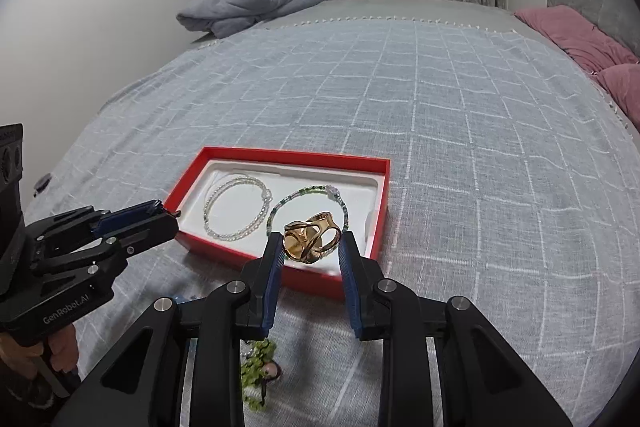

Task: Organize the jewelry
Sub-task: 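Carry the claw clip and gold ring into the red box and open both tools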

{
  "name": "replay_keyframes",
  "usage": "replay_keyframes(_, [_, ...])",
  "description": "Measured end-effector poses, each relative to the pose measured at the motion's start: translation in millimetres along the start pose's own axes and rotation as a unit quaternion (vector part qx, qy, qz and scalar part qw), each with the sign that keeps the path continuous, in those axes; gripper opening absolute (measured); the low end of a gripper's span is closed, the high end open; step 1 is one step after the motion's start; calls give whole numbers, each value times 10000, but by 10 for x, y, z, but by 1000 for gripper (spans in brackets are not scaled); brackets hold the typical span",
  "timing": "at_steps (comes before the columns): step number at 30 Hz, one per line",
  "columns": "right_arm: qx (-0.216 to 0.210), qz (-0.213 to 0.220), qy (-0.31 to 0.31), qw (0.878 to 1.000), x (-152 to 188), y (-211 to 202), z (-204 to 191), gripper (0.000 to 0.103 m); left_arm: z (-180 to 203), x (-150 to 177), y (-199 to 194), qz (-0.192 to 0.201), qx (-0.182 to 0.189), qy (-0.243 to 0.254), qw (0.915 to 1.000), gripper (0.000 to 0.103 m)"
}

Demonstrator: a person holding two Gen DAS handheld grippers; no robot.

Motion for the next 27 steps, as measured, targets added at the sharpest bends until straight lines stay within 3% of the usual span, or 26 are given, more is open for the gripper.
replay_keyframes(20, [203, -276, -326, 9989, -80, 365, -10, 30, -12, -89, 367, -127, -134, 110, 9998, 24])
replay_keyframes(24, [160, -273, -311, 9990, -84, 355, -10, 30, -4, -97, 342, -122, -145, 120, 9997, 35])
replay_keyframes(27, [157, -221, -325, 9991, -99, 326, -32, 31, -9, -107, 301, -84, -127, 111, 9998, 37])
Point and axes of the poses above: each gripper's, at about its wrist camera, not at the fingertips, and y roughly the way its jaws point, z to its right, x to its underside, the point moved 3 cm from there along y, roughly the way its jaws point, and after that the axes turned 5 degrees about -x, right-handed, at the moved point
